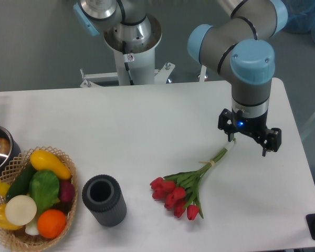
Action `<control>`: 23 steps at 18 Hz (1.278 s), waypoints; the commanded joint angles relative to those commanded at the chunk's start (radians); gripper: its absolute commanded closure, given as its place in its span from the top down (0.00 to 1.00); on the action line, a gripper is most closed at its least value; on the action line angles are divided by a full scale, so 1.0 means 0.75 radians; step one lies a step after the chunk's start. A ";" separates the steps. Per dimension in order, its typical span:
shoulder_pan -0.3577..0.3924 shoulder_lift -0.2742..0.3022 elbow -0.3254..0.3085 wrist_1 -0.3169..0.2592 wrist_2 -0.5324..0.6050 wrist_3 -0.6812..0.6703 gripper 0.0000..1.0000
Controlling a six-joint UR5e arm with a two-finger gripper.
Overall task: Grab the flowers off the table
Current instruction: 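Move the open gripper toward the stems of the red tulips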
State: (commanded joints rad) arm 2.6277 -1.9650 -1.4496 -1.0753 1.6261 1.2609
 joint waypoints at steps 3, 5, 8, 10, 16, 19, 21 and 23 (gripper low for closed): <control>-0.002 -0.010 -0.002 -0.004 -0.041 0.008 1.00; -0.022 -0.002 -0.049 0.004 -0.059 0.006 1.00; -0.047 0.043 -0.186 0.098 -0.080 -0.004 1.00; -0.063 0.073 -0.314 0.194 -0.092 -0.008 1.00; -0.125 0.084 -0.421 0.286 -0.094 -0.006 1.00; -0.170 0.055 -0.407 0.292 -0.092 -0.016 1.00; -0.170 0.017 -0.389 0.301 -0.090 -0.043 1.00; -0.162 -0.049 -0.328 0.299 -0.088 -0.051 1.00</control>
State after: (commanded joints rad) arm 2.5065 -2.0016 -1.6953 -0.8513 1.5600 1.2226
